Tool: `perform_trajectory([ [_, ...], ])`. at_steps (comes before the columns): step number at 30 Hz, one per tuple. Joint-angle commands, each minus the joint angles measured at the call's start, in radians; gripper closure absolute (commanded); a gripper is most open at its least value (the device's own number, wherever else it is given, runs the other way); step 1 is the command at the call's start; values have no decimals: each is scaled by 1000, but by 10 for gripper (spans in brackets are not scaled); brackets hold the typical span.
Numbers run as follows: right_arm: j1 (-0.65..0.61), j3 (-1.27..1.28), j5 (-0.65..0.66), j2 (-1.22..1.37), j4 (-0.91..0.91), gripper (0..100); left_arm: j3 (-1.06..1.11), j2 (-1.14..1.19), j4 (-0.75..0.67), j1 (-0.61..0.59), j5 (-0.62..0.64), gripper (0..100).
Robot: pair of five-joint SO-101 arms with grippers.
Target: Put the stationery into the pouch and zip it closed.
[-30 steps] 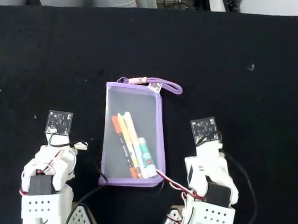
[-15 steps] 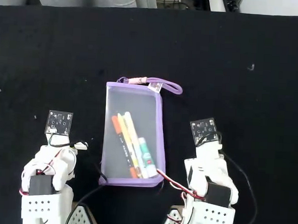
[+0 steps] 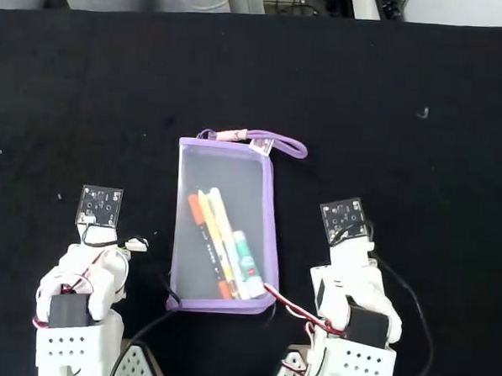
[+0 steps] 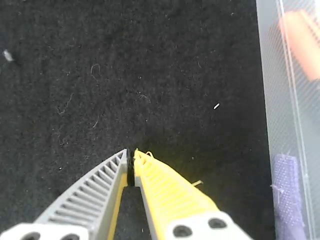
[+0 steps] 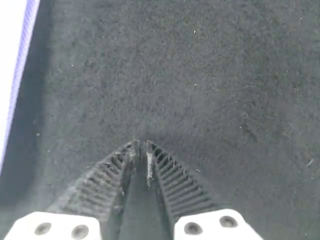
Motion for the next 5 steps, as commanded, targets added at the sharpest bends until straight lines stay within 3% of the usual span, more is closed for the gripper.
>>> perform_trajectory([
  [1,17,-1,5,-93,9,987,25,-8,-15,4,14,970],
  [5,17,-1,5,-93,9,987,25,-8,-15,4,14,970],
])
